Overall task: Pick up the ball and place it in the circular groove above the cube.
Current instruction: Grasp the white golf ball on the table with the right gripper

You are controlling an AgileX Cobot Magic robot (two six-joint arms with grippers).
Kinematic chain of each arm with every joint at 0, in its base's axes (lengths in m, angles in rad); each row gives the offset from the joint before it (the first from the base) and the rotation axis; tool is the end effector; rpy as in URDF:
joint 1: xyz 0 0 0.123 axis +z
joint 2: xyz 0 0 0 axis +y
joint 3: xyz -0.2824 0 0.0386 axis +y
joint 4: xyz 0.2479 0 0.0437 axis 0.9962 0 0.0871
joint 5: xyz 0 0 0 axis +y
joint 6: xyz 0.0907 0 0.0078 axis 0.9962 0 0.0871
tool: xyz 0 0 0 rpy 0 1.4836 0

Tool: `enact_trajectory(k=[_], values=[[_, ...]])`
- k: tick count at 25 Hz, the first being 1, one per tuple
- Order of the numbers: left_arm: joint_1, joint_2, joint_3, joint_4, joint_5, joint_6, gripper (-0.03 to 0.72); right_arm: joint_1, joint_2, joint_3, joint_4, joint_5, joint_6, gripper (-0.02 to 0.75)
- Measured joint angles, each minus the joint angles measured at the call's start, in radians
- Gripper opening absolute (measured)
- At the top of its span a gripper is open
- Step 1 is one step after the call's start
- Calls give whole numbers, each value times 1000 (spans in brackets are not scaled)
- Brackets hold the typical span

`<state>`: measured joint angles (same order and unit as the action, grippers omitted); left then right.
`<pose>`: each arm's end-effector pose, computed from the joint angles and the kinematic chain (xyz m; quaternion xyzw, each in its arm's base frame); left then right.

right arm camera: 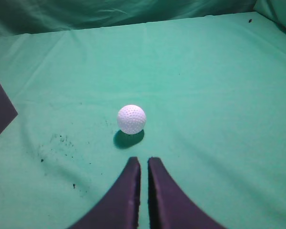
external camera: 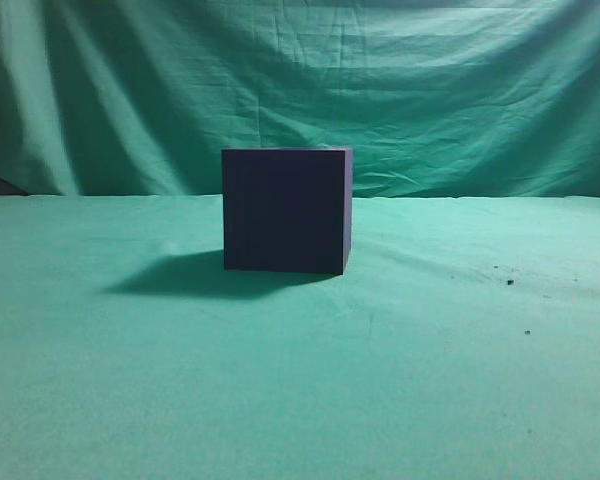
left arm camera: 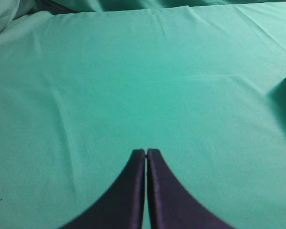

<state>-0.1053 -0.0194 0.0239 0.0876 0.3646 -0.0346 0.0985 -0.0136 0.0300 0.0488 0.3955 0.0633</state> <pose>0.0524 -0.0027 0.1734 0.0515 0.7973 -0.0050 0.6013 0.0515 0.0068 0.1683 -0.0015 0.8120 0.0678 0.5798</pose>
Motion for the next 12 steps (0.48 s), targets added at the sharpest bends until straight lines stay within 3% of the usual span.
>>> enact_trajectory(k=[12], values=[[-1,0,0,0,0,0,0,0,0,0,0,0,0,0]])
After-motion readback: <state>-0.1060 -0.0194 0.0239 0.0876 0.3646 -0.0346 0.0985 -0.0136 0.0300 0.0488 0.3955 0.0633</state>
